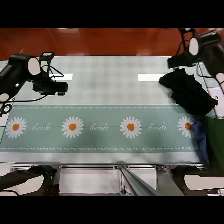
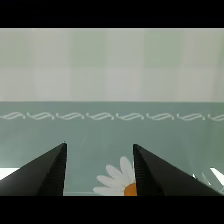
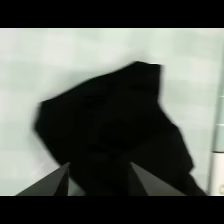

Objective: Fold the shirts.

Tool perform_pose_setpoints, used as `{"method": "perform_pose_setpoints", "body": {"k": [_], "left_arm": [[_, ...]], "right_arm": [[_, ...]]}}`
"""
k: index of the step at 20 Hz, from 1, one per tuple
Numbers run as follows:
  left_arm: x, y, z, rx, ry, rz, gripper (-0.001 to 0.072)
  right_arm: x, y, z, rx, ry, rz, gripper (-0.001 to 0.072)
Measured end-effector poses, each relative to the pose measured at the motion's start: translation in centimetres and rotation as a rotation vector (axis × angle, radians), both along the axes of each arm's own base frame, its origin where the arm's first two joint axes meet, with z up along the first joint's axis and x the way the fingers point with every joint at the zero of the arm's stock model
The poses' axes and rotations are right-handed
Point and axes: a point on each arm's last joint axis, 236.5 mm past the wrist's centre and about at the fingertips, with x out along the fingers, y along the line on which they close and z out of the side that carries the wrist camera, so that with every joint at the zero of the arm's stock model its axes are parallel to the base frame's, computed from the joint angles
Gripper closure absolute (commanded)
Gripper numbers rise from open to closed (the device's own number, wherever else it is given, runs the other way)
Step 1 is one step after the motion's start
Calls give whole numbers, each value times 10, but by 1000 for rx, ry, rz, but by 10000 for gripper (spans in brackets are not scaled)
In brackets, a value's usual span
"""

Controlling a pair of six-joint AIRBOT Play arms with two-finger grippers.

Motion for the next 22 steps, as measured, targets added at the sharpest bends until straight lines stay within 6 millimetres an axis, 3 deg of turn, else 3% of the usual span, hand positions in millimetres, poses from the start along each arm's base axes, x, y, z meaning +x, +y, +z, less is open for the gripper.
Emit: {"method": "perform_pose_setpoints", "body": {"k": [2,4,8,13,14,16,17,20,21,22], "left_arm": [[-21,0,5,-1,-23,0,200],[-45,0,3,-10,-49,9,200],[-82,0,-16,-21,-48,33,200],[-81,-11,-22,-72,-103,41,200],[-79,-14,-21,-87,-115,43,200],[-77,-18,-21,-108,-128,48,200],[-77,-19,-20,-115,-132,49,200],[-71,-21,-15,-126,-156,53,201],[-67,-18,-11,-123,-170,57,201],[-63,-13,-5,-112,-183,64,201]], "right_arm": [[-7,-39,-6,27,14,-78,293],[-19,-69,-28,92,58,-147,293],[-48,-104,-84,198,183,-242,294],[-62,-108,-144,279,307,-275,325],[-62,-106,-153,294,317,-277,401],[-63,-104,-165,312,337,-279,673],[-63,-101,-170,330,345,-280,684],[-55,-93,-164,364,323,-251,685],[-49,-88,-153,388,304,-241,685],[-40,-86,-131,394,253,-221,685]]}}
